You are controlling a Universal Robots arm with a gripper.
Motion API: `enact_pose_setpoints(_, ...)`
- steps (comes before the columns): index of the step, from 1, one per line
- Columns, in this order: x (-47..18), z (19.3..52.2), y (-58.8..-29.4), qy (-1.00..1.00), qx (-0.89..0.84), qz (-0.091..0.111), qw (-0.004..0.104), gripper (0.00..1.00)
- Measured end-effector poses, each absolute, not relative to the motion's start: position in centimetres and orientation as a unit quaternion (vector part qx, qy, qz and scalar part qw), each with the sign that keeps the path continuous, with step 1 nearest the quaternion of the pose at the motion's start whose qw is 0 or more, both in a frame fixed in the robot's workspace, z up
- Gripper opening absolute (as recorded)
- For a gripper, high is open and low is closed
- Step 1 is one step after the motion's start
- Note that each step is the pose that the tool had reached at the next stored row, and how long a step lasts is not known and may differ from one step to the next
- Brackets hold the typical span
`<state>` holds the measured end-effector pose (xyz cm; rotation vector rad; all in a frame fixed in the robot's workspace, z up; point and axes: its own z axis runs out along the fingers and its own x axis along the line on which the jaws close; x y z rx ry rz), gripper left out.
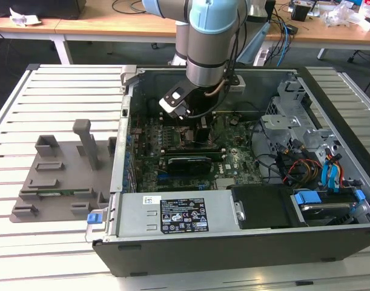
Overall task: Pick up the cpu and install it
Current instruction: 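Place the cpu into insertion slot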
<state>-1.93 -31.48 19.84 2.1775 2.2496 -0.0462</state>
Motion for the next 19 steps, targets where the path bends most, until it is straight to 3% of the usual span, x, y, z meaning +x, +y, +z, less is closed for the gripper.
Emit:
enact_pose_setpoints(2, -1.92, 19.87, -31.48, 0.719, 0.695, -0.013, 0.004, 0.62)
enact_pose_setpoints(5, -1.93, 19.87, -31.47, 0.719, 0.695, 0.001, -0.01, 0.62)
enact_pose_setpoints(9, -1.93, 19.86, -31.52, 0.719, 0.695, 0.001, -0.01, 0.62)
enact_pose_setpoints(15, -1.9, 19.99, -31.52, 0.719, 0.695, -0.012, 0.002, 0.62)
enact_pose_setpoints(19, -1.82, 19.99, -31.52, 0.719, 0.695, -0.005, -0.005, 0.62)
